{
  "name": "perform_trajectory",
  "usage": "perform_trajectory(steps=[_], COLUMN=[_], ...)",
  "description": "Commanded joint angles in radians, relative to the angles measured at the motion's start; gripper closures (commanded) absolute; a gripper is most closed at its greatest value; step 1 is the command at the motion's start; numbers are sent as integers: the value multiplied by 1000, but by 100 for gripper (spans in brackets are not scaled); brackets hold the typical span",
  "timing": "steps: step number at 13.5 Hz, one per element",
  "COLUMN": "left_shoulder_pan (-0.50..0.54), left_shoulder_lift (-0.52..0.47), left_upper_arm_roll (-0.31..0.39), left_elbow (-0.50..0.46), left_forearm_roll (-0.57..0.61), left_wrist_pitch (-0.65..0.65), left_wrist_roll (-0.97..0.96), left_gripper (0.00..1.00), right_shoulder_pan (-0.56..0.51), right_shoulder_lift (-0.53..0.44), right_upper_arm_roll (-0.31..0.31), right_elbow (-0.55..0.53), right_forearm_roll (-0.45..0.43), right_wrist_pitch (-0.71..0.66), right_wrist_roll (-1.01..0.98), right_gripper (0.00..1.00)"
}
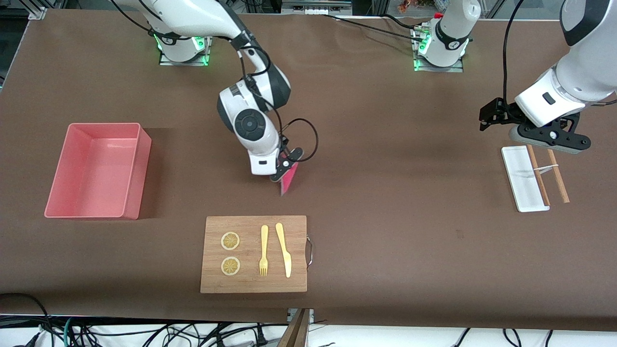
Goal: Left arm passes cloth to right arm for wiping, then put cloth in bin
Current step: 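Wipe the table beside the wooden board with the cloth in the right gripper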
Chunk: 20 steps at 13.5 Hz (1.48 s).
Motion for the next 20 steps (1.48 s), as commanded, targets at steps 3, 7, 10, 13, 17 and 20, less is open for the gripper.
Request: perform_trajectory(steps=[3,7,10,13,17,20], left_shoulder_pan=[29,29,29,29,29,29], left_shoulder_lift=[-10,-8,-8,-7,-7,-7], left_upper_arm_roll=[-4,-4,-4,-4,-3,-3], left_elbow=[-11,-8,-7,-5,-5,-5], left_forearm_roll=[-38,-38,-38,-38,-38,-38], left_wrist_pitch=[-4,-3,-3,-3,-1,-1], left_wrist_roll=[65,65,65,63,62,63], left_gripper=[0,0,0,0,0,0], right_shoulder_pan=[-44,-123,-187,-274,-394,-477], right_shoulder_lift=[18,38,45,42,30,30], right_upper_arm_roll=[-13,-18,-17,-18,-29,-44], right_elbow=[146,86,54,24,0,0], right_forearm_roll=[20,7,-52,-94,-164,-192], right_wrist_pitch=[-195,-186,-184,-184,-184,-184], right_wrist_roll=[-17,-156,-204,-339,-531,-709], right_gripper=[100,100,100,100,100,100])
